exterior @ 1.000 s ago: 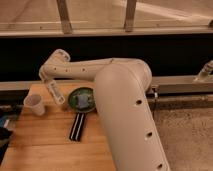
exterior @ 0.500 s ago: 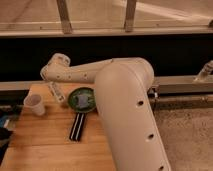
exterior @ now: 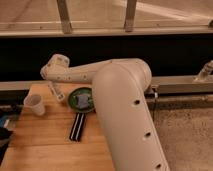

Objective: Stand the bottle upright

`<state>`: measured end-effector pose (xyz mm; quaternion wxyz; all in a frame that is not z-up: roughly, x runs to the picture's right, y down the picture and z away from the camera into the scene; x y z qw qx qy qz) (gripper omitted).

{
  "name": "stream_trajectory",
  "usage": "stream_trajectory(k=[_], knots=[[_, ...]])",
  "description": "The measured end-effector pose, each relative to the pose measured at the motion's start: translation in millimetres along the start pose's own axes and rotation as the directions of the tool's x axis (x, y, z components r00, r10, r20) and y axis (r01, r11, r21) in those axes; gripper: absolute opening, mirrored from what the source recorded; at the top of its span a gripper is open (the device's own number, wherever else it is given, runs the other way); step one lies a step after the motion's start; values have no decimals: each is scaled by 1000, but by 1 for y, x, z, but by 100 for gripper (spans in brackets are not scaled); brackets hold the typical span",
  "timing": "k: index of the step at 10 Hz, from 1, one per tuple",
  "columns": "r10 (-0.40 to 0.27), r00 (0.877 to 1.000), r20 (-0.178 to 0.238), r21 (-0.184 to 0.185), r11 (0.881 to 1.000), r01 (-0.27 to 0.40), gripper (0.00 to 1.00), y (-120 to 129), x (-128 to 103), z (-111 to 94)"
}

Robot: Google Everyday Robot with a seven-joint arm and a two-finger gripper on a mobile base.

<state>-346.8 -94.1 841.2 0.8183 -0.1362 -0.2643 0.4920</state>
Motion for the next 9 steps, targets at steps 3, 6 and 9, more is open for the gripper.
stream_trajectory(k=[3, 6, 9], knots=[[49, 998, 51, 5, 999, -49, 0, -11, -3, 1], [170, 982, 84, -33, 985, -168, 0, -23, -9, 5], [211, 974, 83, -67, 976, -206, 0, -22, -20, 10]])
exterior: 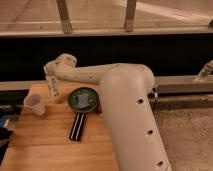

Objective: Stand the bottle upright

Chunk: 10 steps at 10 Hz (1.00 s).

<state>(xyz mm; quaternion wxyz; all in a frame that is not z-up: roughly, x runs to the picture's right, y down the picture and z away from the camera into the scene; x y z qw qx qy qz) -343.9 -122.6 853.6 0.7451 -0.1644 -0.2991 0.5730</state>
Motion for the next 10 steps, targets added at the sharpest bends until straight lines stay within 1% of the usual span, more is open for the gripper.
stream_trajectory(k=[1, 6, 10], knots=[[5, 1000, 5, -5, 1000, -5, 0, 1, -2, 1], [-1, 999, 41, -3, 1000, 1, 0, -3, -1, -2], [-60, 997, 50, -11, 998, 60, 0, -5, 4, 2]])
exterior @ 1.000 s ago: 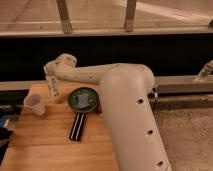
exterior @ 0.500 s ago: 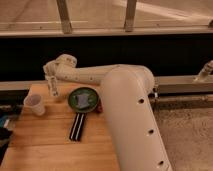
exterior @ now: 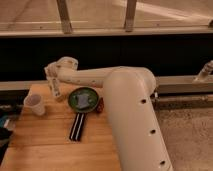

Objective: Stand the bottle upright

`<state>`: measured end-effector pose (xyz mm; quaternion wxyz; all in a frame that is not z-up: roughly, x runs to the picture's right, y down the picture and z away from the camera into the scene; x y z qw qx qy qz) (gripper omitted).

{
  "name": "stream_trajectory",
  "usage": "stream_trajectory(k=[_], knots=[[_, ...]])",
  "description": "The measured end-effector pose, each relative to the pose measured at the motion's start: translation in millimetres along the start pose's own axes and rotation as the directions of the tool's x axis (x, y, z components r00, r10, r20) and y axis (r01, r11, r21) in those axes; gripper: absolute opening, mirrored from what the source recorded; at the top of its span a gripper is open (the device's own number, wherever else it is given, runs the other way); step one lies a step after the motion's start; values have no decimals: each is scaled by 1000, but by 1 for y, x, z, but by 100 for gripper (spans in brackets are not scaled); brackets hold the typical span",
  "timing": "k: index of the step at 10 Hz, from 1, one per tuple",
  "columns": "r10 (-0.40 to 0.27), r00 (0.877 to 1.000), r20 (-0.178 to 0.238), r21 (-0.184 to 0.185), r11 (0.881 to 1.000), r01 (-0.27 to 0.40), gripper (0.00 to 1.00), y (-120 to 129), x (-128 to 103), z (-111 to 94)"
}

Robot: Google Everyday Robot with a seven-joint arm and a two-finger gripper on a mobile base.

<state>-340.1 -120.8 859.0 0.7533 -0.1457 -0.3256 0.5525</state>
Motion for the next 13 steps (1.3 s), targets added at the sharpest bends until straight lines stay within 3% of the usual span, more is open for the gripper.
stream_trajectory(k=[4, 7, 9, 13], knots=[[-59, 998, 38, -3, 998, 59, 0, -3, 6, 2], [-97, 989, 112, -6, 995, 98, 3, -4, 3, -3], [-106, 985, 139, -5, 994, 108, 19, -4, 0, -5], [-107, 984, 142, -7, 994, 109, 61, -1, 0, -5]])
